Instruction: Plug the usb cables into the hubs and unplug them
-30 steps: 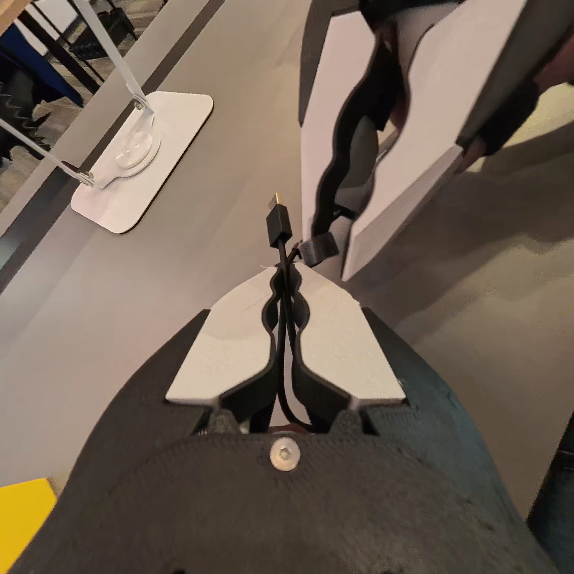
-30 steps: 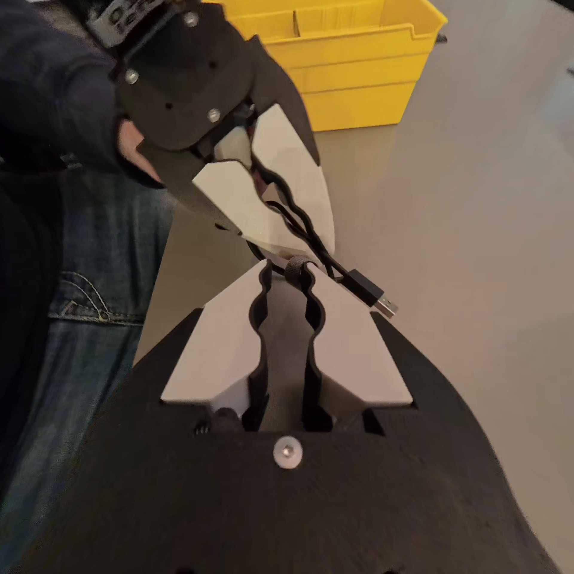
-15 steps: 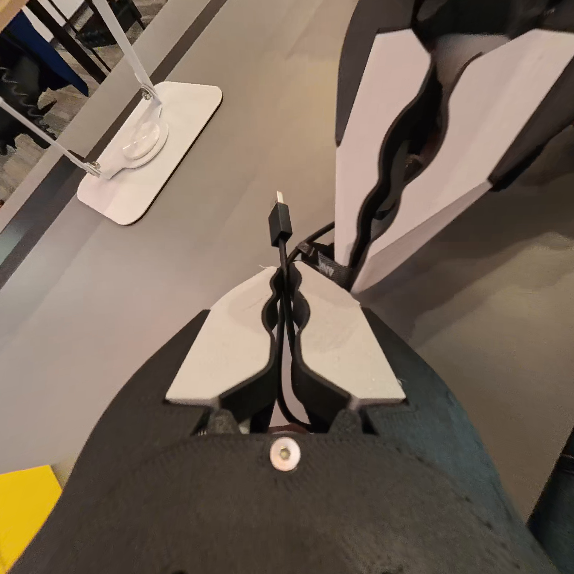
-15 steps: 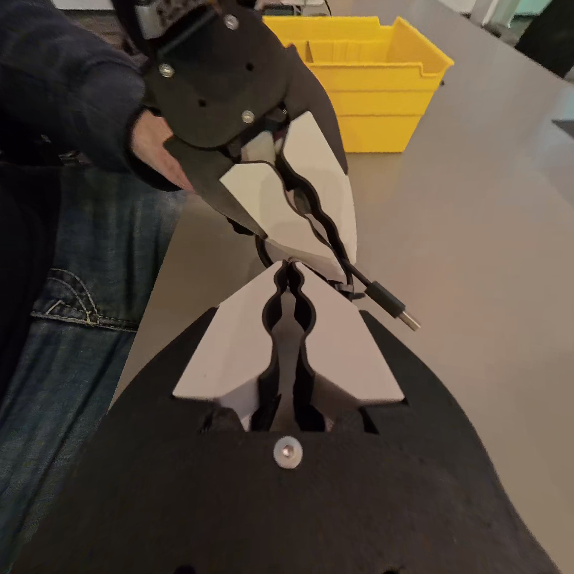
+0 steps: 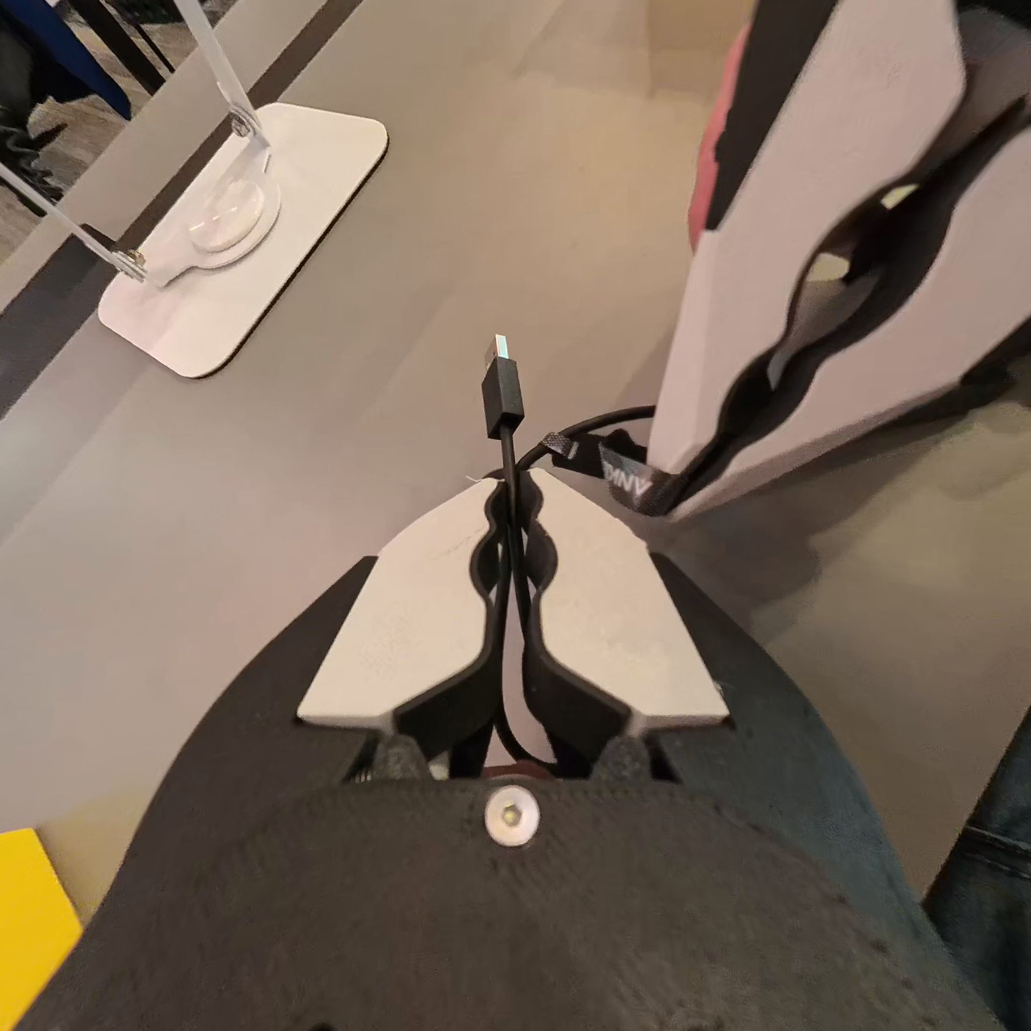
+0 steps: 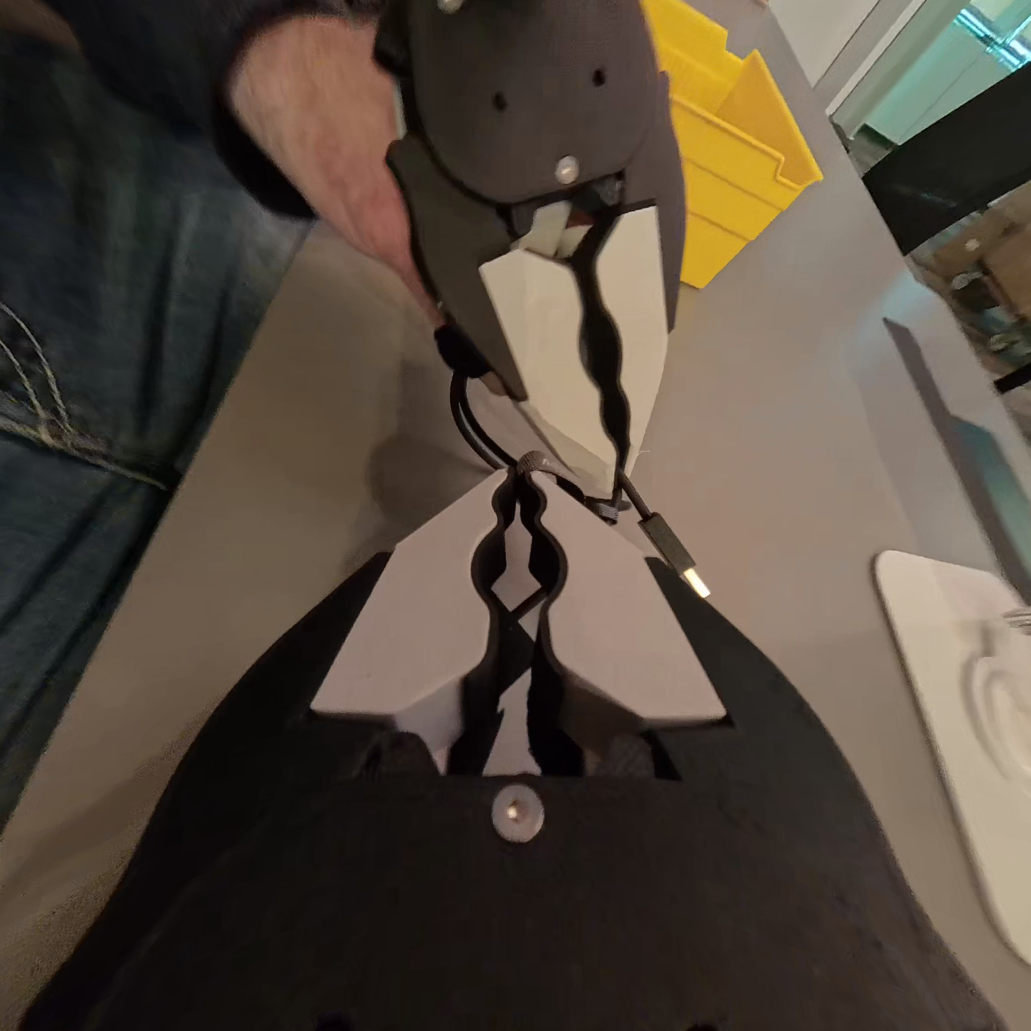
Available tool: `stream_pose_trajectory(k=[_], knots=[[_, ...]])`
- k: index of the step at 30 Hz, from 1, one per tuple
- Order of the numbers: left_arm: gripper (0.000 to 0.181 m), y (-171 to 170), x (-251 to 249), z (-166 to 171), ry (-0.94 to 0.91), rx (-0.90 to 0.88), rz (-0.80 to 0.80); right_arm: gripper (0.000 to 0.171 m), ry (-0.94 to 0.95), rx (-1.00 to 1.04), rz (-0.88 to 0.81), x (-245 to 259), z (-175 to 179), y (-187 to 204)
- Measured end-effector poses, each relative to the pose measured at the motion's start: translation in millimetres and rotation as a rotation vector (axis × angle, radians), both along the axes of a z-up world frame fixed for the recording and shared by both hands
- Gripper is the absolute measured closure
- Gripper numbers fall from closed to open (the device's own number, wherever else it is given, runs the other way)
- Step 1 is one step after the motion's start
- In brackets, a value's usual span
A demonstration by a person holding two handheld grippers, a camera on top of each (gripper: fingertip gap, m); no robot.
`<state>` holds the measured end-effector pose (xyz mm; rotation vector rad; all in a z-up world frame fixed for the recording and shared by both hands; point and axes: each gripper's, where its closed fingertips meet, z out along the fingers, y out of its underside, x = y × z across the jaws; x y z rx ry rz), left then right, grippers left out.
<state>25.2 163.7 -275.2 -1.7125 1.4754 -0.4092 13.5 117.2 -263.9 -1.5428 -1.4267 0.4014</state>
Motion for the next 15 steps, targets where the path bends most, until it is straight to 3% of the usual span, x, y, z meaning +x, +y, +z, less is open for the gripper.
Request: stream_pose_trajectory(k=[7, 10, 15], knots=[[0.178, -2.6, 1.8, -4.6, -0.022, -0.089, -0.004, 0.171, -0.332, 0.337, -0.002, -0.8, -10.1, -0.5], [0.178, -4.3, 2.9, -7.8, -0.034, -0.120, -0.002, 0.171, -0.299, 0.304, -0.001, -0.9, -8.4, -2.4], [0.178, -1.8, 3.4, -8.1, -0.036, -0.117, 0.011, 0.171, -0.031, -0.010, -0.018, -6.1, -2.4, -2.1]])
